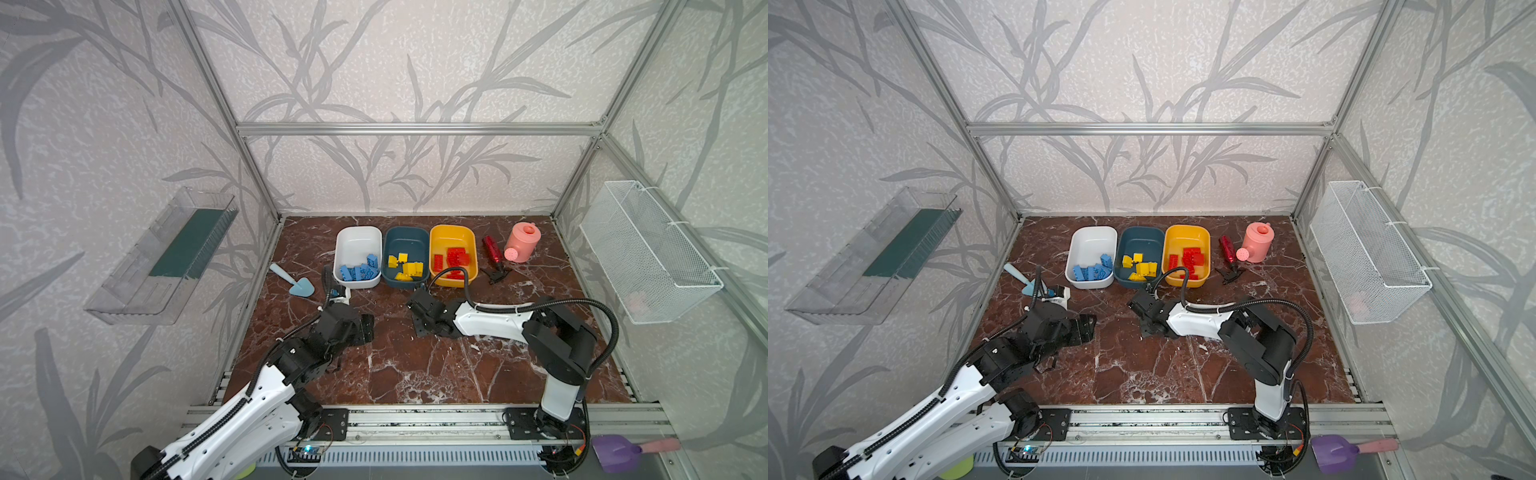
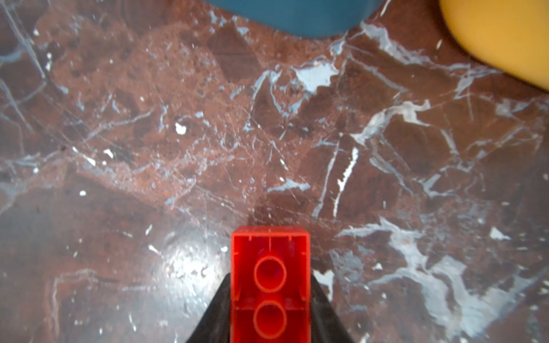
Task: Sort the legos into containers by color
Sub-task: 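Drop the red brick into the yellow tub with the right gripper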
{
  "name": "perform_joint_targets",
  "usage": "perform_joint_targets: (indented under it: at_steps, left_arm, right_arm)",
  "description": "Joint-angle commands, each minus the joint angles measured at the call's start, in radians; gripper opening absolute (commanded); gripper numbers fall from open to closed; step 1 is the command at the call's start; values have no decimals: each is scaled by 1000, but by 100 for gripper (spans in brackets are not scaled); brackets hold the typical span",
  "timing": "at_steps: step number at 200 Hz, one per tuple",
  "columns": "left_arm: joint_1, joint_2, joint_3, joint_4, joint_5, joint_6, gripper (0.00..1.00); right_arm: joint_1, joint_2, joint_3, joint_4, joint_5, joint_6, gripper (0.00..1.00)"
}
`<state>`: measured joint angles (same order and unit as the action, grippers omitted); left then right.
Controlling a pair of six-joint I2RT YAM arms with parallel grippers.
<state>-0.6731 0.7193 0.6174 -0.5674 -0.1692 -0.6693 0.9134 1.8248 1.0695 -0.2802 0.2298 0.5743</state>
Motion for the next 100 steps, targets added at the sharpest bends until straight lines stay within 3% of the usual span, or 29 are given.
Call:
perform_joint_targets:
  at_steps: [1,50,100]
  left_arm:
    - [2,-25,84,-81,17,34,81]
    - [2,6,282,-290,15,135,81]
    - [3,67,282,-272,5,162,80]
  right_arm:
    - [-48,-112,17,-53,-34,-59,20]
    - [-199,-273,27,-11,-128,-162,21]
    - [-378,-174,181,-46,-220,-201,23]
